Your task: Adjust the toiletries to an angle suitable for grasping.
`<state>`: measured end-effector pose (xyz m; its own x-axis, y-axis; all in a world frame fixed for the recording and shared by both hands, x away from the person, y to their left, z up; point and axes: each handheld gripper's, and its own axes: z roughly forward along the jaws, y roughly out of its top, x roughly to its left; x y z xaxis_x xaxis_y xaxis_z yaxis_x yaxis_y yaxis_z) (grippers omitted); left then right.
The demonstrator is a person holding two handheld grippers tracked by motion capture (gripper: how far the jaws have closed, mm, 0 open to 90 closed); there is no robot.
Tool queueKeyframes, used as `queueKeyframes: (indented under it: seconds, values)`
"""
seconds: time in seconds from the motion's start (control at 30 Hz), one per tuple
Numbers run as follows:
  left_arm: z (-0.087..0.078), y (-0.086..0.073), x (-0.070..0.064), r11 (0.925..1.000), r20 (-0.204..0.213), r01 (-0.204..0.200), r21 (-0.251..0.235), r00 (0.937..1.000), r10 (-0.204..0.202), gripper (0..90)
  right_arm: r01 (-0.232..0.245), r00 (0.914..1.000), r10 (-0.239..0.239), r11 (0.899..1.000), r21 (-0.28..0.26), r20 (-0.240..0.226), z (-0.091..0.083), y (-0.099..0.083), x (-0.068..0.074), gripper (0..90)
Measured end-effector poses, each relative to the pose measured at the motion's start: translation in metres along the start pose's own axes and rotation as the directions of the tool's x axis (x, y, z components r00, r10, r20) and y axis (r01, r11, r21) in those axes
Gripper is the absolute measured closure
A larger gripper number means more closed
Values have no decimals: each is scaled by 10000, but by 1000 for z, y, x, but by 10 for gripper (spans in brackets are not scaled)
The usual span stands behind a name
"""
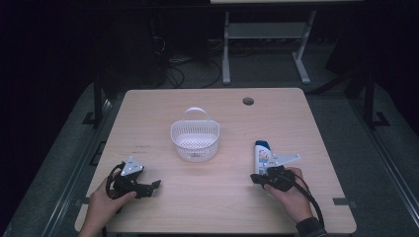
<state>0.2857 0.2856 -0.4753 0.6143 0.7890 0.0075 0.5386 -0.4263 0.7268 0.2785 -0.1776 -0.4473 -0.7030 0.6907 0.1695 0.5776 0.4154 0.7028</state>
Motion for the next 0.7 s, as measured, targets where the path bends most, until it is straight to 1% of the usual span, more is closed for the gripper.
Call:
queueKeyframes:
  seconds: [0.17,0.23,0.33,0.7]
  values:
    - [0,0,0,10000,0,-1,2,10000,1,129,31,10000,-31,10000,68,58,-1,0,-1,897]
    - [0,0,0,10000,1,2,1,10000,-2,129,-55,10000,54,9999,98,72,-2,-1,-1,897]
    - [0,0,0,10000,-1,-1,0,10000,1,129,-39,9998,37,9999,120,171,-3,-1,-3,897]
    - [0,0,0,10000,-2,-2,-1,10000,2,129,-373,9983,368,9992,109,441,-14,-7,-13,897]
